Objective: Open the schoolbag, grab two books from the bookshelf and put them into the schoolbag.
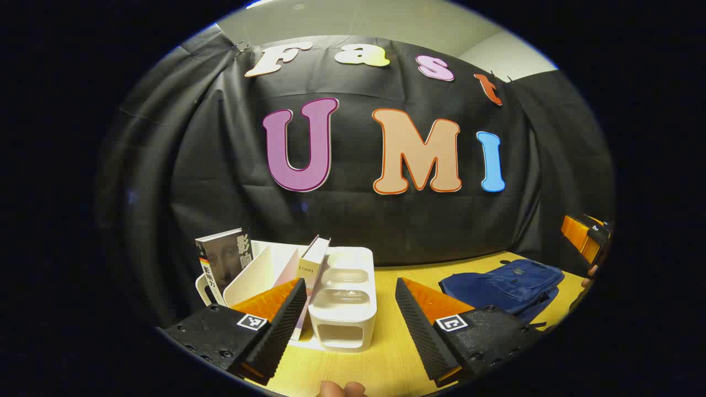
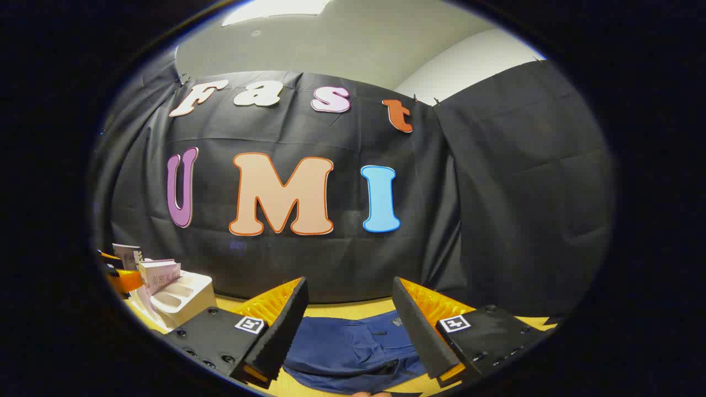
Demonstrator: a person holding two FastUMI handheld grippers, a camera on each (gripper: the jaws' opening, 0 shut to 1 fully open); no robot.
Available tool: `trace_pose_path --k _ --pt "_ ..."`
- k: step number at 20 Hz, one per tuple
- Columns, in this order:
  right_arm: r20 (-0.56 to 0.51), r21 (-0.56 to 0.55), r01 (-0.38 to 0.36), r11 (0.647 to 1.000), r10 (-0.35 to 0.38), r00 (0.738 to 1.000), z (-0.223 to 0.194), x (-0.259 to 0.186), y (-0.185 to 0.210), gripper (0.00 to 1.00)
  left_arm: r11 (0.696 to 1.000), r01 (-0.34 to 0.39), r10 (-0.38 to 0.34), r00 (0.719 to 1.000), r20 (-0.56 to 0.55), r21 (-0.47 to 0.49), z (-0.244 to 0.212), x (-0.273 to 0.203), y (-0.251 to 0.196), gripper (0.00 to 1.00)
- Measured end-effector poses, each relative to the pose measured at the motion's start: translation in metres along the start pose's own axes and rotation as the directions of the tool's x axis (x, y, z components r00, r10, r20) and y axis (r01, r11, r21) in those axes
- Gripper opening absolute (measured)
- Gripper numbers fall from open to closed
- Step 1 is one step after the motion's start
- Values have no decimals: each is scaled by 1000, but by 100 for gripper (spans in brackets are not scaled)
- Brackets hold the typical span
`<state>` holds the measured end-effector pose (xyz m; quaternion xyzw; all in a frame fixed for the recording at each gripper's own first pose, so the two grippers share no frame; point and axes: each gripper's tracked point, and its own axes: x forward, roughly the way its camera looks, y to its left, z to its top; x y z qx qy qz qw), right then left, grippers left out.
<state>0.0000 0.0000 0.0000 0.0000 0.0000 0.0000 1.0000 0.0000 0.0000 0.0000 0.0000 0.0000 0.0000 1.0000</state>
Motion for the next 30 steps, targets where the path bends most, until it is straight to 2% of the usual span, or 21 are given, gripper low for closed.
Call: trace_pose_path --k 9,14,17,20,22,23,25,26,27,28,30 --pt "30 -37 -26 999 27 999 18 -11 -10 97 1000 -1 0 1000 12 28 6 -11 -5 93" --pt "68 -45 -58 997 61 996 18 -3 4 97 999 4 -6 999 45 48 9 -2 2 95" --pt "100 -80 -145 986 153 983 13 16 33 97 998 9 -13 997 80 56 10 20 6 95" --pt "113 -118 -214 970 227 967 17 38 61 97 997 -36 28 994 101 75 29 37 13 96" --pt "63 -99 -267 959 273 960 26 50 83 96 995 -36 26 994 102 96 50 36 4 95" --pt "31 -75 -316 946 318 947 30 49 97 96 994 -27 17 995 99 108 60 31 -1 96" --pt "-46 -48 -363 930 361 931 33 46 115 99 994 -25 19 998 54 111 65 20 -4 100" --pt "-67 -74 -384 920 380 923 33 40 116 100 995 -34 31 999 30 99 64 13 -1 96" --pt "-71 -106 -383 917 378 923 37 36 113 97 996 -46 45 999 11 76 66 7 0 100" --pt "-81 -145 -403 904 395 915 38 32 110 97 995 -69 69 998 2 73 68 2 5 95" --pt "-130 -221 -425 878 405 905 23 28 99 100 991 -109 110 994 -11 77 74 -3 12 96"
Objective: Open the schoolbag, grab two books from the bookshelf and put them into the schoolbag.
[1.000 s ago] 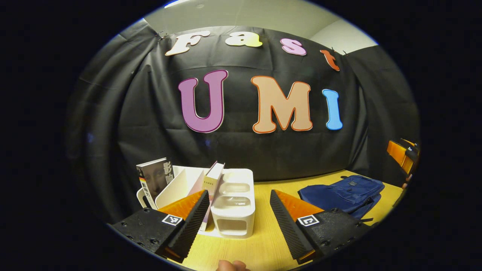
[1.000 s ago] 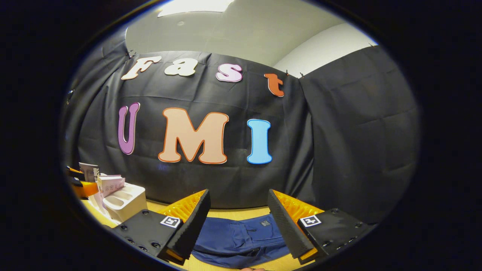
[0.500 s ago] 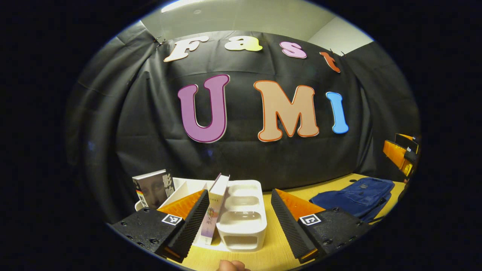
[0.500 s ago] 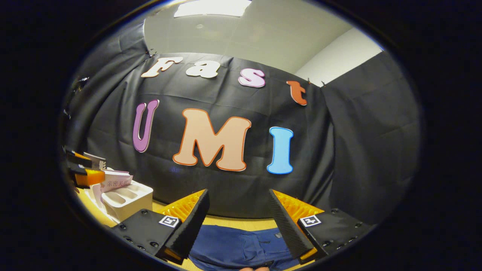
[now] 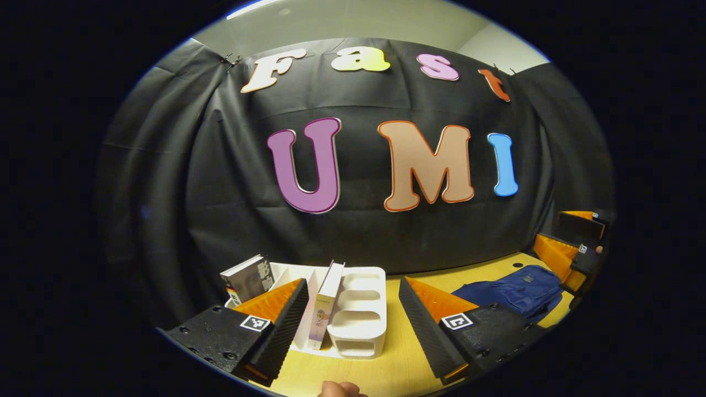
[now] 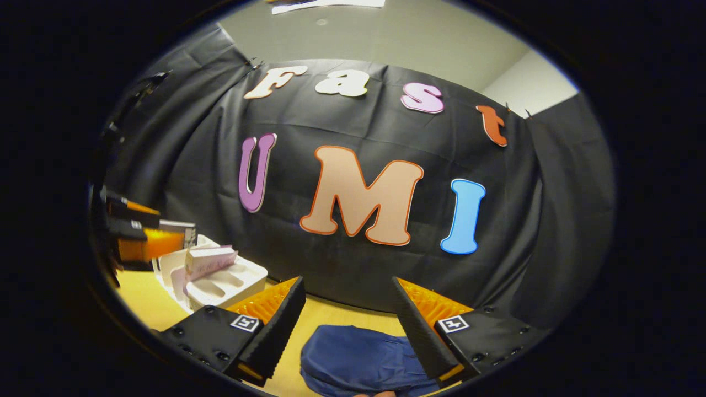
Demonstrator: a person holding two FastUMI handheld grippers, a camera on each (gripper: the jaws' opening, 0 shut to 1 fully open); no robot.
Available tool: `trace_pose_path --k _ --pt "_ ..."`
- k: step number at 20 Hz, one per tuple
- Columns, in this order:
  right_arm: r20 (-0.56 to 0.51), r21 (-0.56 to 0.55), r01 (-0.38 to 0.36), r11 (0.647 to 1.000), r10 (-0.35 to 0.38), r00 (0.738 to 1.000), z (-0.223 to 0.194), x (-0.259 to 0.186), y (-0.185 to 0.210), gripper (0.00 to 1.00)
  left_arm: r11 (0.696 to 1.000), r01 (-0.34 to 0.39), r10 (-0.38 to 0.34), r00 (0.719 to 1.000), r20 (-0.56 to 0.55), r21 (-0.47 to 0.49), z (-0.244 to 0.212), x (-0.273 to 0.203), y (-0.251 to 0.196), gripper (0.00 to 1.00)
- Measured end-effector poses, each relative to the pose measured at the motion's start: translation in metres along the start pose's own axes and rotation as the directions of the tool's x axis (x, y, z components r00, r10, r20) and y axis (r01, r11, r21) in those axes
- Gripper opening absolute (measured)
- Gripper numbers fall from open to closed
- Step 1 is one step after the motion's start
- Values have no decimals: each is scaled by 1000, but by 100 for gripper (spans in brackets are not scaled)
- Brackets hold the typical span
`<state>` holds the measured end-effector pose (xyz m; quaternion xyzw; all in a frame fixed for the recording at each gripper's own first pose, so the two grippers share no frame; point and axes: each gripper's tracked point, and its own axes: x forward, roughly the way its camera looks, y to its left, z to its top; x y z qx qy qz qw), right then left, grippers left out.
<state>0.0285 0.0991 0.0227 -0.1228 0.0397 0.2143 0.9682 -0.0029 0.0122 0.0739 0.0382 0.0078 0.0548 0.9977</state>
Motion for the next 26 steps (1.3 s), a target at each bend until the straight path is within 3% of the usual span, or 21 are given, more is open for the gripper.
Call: trace_pose_path --k 1,2,3,4,5,6,7,8,9,11,13,15,16,17,19,20,21,22,26 --pt "-34 -32 -16 999 15 999 -13 -2 -3 95 1000 2 -2 1000 10 -4 6 0 0 95" --pt "-77 -53 -37 998 32 997 -29 -3 -4 100 1000 0 0 1000 10 1 11 1 -1 100" --pt "-128 -70 -73 995 64 990 -49 -4 -1 94 1000 -1 1 1000 27 6 18 4 1 96" --pt "-183 -88 -110 990 93 979 -68 -3 3 95 1000 -2 1 999 37 16 25 4 1 96" --pt "-242 -107 -148 983 119 963 -87 -3 6 94 1000 -6 5 999 46 30 31 7 2 100" --pt "-286 -111 -185 977 147 947 -101 0 12 95 999 -10 8 998 57 40 39 8 4 96" --pt "-330 -106 -215 971 170 929 -113 3 20 95 999 -16 13 998 66 46 46 9 6 100" --pt "-372 -97 -244 965 192 908 -122 8 27 100 999 -20 17 997 70 48 49 10 7 96" --pt "-410 -95 -263 960 202 889 -132 13 36 94 999 -28 24 997 76 46 53 11 8 100" --pt "-478 -112 -292 950 206 854 -152 27 52 98 998 -41 38 997 73 39 55 12 13 95" --pt "-571 -134 -349 927 215 792 -177 29 66 100 997 -69 67 996 57 27 51 11 22 95" --pt "-657 -146 -418 897 228 718 -199 25 71 90 995 -97 96 994 43 16 46 10 32 96" --pt "-688 -149 -442 885 229 689 -208 23 74 90 993 -113 112 993 43 15 45 9 38 96" --pt "-715 -155 -459 875 221 663 -218 21 74 100 992 -125 125 991 42 15 44 9 44 96" --pt "-751 -178 -492 852 206 628 -232 16 75 99 989 -149 149 988 33 17 41 7 53 99" --pt "-775 -205 -512 834 181 605 -241 15 72 90 987 -160 160 987 26 16 38 6 58 99" --pt "-786 -234 -522 820 157 598 -247 16 70 100 986 -168 167 986 23 13 36 7 62 96" --pt "-791 -258 -527 810 136 596 -250 20 67 99 984 -176 175 984 19 14 35 6 65 100" --pt "-809 -299 -546 783 96 580 -267 34 69 100 981 -195 195 981 19 19 33 5 73 96"
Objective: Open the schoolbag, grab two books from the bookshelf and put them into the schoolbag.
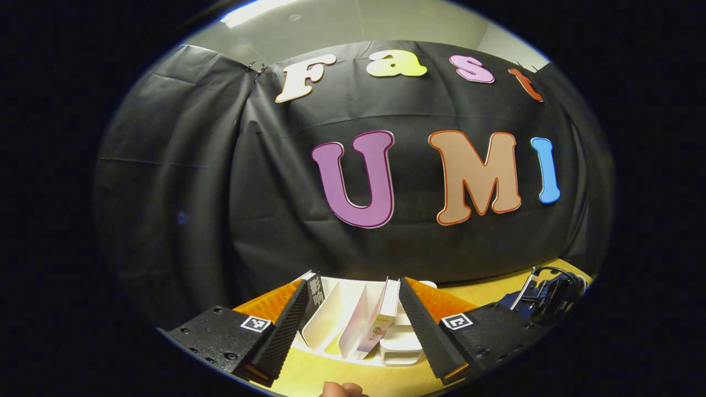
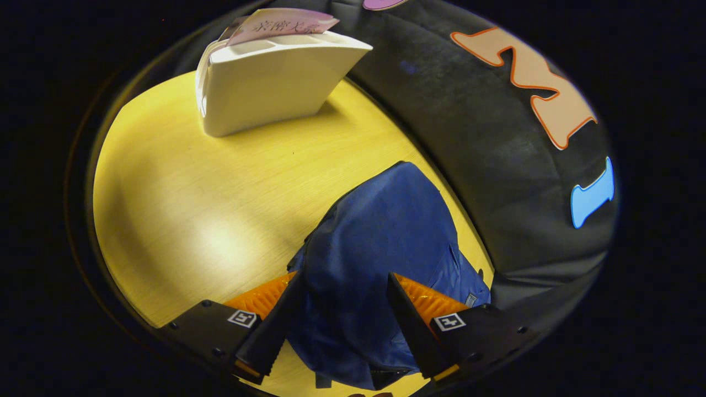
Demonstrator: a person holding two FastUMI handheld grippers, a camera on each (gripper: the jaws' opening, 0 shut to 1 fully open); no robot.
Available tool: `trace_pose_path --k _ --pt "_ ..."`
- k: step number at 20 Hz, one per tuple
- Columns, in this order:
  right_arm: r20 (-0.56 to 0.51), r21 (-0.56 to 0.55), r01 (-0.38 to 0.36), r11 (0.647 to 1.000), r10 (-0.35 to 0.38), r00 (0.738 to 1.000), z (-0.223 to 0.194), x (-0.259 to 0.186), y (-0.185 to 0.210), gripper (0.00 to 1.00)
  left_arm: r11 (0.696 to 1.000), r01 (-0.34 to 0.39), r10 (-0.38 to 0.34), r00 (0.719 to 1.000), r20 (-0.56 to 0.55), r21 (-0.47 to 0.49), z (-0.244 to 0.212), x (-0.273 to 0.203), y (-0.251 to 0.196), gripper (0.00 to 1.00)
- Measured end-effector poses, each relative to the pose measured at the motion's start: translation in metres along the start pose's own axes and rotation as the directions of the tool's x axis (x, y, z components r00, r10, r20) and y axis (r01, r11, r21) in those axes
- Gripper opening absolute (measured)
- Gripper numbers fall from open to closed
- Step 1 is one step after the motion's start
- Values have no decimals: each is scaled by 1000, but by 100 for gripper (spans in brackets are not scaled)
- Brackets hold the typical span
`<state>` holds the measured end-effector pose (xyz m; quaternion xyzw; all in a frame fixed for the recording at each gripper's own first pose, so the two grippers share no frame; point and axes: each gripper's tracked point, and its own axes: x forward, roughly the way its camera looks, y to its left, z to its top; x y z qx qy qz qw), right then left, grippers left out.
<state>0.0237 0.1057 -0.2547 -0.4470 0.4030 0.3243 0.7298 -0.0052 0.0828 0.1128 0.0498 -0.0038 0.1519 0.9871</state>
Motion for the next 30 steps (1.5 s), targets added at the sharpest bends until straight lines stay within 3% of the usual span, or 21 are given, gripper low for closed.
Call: trace_pose_path --k 6,10,13,14,15,16,17,18,19,20,21,22,23,26,30 --pt "-25 65 -7 998 8 1000 1 17 9 100 1000 -15 15 1000 -25 -6 -7 -1 5 96" --pt "-59 209 -26 978 39 998 -6 22 3 49 1000 -26 26 999 -26 1 -9 5 10 96" --pt "1 300 -39 953 41 999 -1 14 -13 10 999 -35 34 999 -29 -6 -14 8 15 100" --pt "17 332 -57 942 54 998 2 8 -18 10 999 -31 30 999 -31 -13 -16 10 14 96" --pt "35 369 -73 927 64 997 4 4 -22 12 999 -29 28 999 -32 -24 -17 11 14 100" --pt "62 404 -87 911 67 996 8 -2 -29 10 999 -28 26 999 -40 -42 -18 13 15 96" --pt "102 441 -94 893 55 993 14 -11 -40 10 997 -23 19 998 -54 -70 -22 17 13 100" --pt "130 476 -106 873 50 990 18 -21 -52 4 995 -29 22 997 -75 -95 -27 22 14 100" --pt "164 515 -119 849 39 986 21 -30 -66 4 993 -39 27 995 -98 -113 -34 26 17 96" --pt "196 559 -129 819 21 980 22 -40 -82 4 992 -48 35 993 -113 -116 -36 30 19 100" --pt "221 604 -146 784 12 975 20 -49 -95 4 993 -54 41 992 -120 -103 -39 33 22 96" --pt "248 650 -171 740 6 969 17 -57 -109 6 995 -53 43 992 -117 -87 -40 38 23 99" --pt "278 700 -199 686 -5 961 15 -65 -123 3 996 -49 41 993 -111 -73 -39 42 25 96" --pt "331 834 -261 485 -62 942 -4 -80 -165 3 998 -30 25 993 -111 -46 -40 50 22 96" --pt "377 918 -353 180 -127 917 -45 -87 -193 3 1000 8 -11 991 -133 -28 -51 58 5 95"
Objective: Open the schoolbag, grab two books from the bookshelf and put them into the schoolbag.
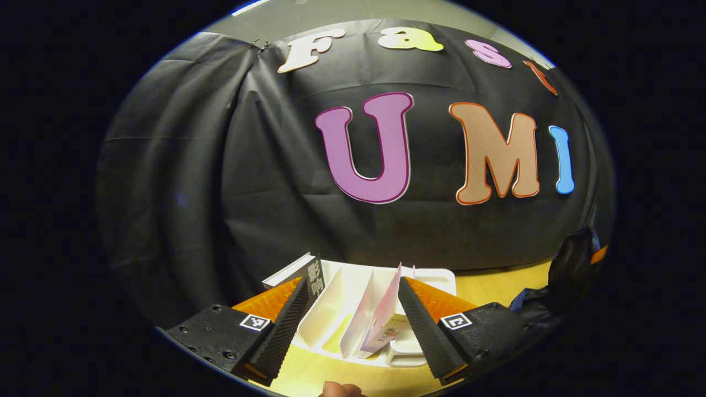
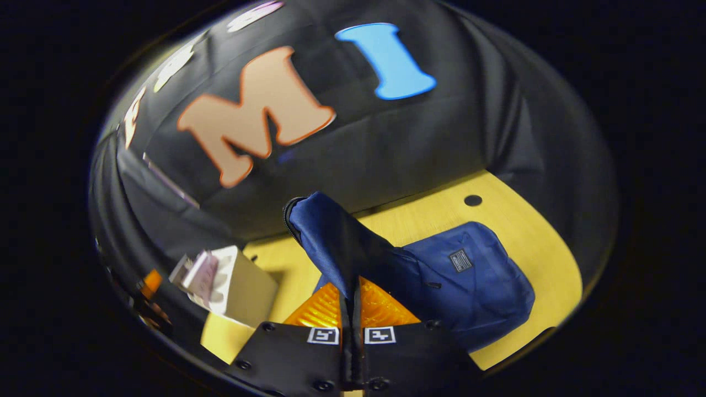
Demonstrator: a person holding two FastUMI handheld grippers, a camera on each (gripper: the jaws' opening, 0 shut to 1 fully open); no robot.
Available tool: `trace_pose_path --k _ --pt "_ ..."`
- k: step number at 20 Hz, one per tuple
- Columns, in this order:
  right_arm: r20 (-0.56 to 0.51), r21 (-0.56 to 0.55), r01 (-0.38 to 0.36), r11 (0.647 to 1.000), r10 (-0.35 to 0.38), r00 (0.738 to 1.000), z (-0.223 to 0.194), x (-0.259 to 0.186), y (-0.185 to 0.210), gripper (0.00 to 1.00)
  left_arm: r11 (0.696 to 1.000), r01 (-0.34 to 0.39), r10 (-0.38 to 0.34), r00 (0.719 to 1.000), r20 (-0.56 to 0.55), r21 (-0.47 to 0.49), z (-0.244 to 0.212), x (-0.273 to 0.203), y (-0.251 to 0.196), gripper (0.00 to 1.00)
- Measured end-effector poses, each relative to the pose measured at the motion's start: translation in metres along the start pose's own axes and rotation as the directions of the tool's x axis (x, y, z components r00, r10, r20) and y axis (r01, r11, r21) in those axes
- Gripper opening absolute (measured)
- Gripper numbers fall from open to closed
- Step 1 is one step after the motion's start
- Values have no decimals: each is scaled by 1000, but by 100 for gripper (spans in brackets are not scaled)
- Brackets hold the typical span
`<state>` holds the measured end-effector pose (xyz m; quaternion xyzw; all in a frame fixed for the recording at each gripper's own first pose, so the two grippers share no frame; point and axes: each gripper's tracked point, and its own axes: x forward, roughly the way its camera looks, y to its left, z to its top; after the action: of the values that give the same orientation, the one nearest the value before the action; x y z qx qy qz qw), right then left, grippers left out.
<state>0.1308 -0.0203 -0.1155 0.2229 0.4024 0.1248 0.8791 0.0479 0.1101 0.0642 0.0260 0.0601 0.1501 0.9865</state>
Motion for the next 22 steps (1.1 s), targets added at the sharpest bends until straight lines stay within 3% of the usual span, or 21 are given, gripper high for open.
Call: trace_pose_path --k 3,5,7,8,10,12,13,15,16,17,20,22 --pt "36 155 -13 988 7 999 5 -4 -27 3 998 44 -42 998 -57 45 -20 9 -19 96" --pt "50 164 -9 986 1 999 5 -4 -26 3 992 67 -52 990 -134 109 -40 18 -28 99" --pt "50 153 -8 988 0 999 2 -4 -24 3 977 103 -59 970 -234 184 -56 30 -36 96" --pt "50 146 -8 989 0 999 3 -3 -23 3 967 116 -51 960 -274 228 -61 37 -36 100" --pt "55 159 -16 987 7 998 3 -4 -23 3 928 201 -68 918 -390 313 -72 52 -44 96" --pt "64 177 -23 984 11 998 1 -4 -27 3 895 298 -84 843 -531 331 -86 58 -59 95" --pt "69 183 -27 983 15 997 0 -5 -27 3 892 336 -99 798 -594 302 -98 64 -64 95" --pt "78 191 -34 981 20 997 -2 -5 -27 3 896 383 -101 670 -736 225 -124 59 -68 95" --pt "81 190 -37 981 22 996 -2 -5 -27 3 896 389 -92 631 -770 212 -127 60 -69 96" --pt "84 189 -39 981 23 996 -3 -5 -27 3 892 394 -83 621 -779 219 -127 65 -68 96" --pt "90 191 -45 980 28 996 -3 -5 -28 3 849 442 -63 627 -776 288 -121 82 -65 95" --pt "91 197 -50 979 33 995 -3 -7 -27 3 845 471 -80 578 -812 252 -125 83 -67 93"
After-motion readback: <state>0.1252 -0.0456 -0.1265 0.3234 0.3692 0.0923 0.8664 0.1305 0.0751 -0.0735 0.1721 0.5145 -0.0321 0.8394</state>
